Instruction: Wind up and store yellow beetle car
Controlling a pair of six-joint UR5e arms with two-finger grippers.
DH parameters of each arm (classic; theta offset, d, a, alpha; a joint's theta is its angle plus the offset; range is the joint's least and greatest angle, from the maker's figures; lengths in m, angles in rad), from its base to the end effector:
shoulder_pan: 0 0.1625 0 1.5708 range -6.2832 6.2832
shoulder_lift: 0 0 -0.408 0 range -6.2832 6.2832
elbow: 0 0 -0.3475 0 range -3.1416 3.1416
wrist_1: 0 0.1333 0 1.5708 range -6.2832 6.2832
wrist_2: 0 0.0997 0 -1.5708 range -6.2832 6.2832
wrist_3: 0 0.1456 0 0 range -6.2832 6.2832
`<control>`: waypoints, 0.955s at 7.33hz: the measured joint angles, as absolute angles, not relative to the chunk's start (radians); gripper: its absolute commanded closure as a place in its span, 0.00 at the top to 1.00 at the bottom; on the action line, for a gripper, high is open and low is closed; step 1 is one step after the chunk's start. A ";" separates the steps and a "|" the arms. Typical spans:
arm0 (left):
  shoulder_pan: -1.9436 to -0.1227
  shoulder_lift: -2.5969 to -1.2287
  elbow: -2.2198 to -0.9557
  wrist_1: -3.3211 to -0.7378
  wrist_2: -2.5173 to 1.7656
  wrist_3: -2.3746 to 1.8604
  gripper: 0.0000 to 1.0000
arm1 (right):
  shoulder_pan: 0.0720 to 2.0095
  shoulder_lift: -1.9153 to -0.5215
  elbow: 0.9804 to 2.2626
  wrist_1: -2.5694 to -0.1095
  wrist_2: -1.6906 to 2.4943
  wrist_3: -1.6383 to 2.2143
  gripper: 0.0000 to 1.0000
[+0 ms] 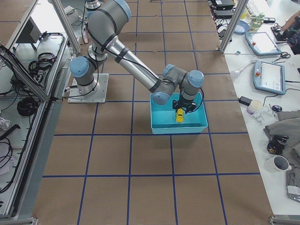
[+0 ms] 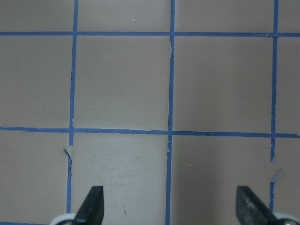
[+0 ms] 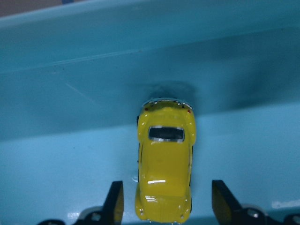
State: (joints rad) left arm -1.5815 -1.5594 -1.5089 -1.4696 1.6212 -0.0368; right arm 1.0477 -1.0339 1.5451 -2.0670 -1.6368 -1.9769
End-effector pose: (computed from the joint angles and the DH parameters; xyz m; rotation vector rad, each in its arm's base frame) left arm -0.1309 -0.4640 0.4700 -0.0470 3.0832 -0.2715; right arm -0.1972 -0.5896 0.1963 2.0828 -2.3408 -0.1056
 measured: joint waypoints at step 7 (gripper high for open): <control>-1.583 -1.558 -1.510 -1.470 1.620 -0.034 1.00 | 1.095 -1.396 1.542 -1.681 -1.529 -1.089 1.00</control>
